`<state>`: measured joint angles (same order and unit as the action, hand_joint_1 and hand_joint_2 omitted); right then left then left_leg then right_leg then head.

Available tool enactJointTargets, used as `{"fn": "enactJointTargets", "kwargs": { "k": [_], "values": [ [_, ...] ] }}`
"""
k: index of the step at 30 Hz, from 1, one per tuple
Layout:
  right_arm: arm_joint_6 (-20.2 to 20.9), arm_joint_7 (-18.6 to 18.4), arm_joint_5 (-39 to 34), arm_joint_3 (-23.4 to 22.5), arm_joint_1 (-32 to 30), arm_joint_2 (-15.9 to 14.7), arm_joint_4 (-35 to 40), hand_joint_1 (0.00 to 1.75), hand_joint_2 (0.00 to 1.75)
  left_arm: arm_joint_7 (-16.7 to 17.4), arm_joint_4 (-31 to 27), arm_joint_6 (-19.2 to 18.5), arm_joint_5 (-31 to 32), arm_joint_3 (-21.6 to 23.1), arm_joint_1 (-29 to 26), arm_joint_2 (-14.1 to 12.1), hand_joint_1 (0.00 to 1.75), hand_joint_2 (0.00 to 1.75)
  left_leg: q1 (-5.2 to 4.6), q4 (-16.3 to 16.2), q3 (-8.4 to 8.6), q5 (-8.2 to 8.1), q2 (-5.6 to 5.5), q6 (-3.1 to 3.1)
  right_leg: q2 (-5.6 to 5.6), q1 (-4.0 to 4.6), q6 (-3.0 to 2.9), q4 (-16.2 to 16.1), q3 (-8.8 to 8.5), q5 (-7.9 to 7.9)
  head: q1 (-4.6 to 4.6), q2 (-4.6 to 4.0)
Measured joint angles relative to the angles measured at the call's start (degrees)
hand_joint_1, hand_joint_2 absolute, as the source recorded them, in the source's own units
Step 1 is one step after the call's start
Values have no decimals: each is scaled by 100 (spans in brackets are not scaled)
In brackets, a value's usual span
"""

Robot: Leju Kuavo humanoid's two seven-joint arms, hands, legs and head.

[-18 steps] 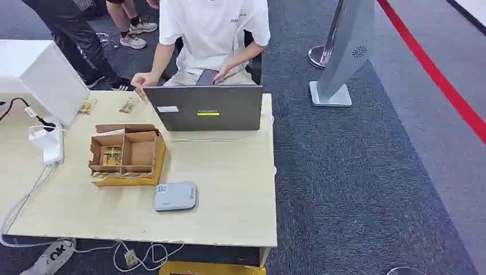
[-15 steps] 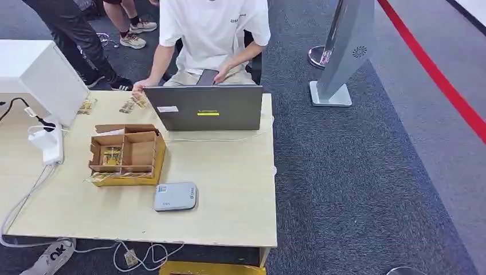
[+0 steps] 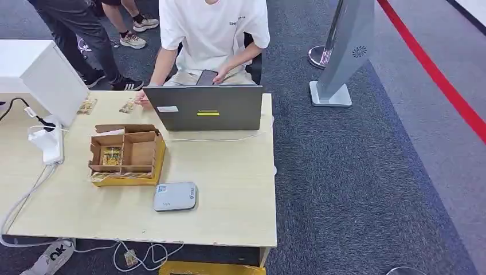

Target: Pass the card to the sensor for recognition and then transmit it.

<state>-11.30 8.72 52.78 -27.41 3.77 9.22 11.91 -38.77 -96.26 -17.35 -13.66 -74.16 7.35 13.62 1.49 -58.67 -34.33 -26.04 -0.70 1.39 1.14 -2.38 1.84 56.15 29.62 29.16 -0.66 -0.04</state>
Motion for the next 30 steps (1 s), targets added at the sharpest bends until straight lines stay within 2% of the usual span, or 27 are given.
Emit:
{"fn": "enactJointTargets", "kwargs": {
  "k": [19,30],
  "values": [
    [87,-81,107,0,109,0,2,0,0,1095,-6,1348,2721,2272,836,-1012,0,175,4,-1,0,5,2,6,6,3,-4,1,5,-5,2,0],
    [120,-94,162,0,163,2,2,0,0,1771,475,2000,4269,3515,1368,-1559,0,175,4,-2,0,7,3,4,9,2,-5,4,8,-6,2,0]
  ]
}}
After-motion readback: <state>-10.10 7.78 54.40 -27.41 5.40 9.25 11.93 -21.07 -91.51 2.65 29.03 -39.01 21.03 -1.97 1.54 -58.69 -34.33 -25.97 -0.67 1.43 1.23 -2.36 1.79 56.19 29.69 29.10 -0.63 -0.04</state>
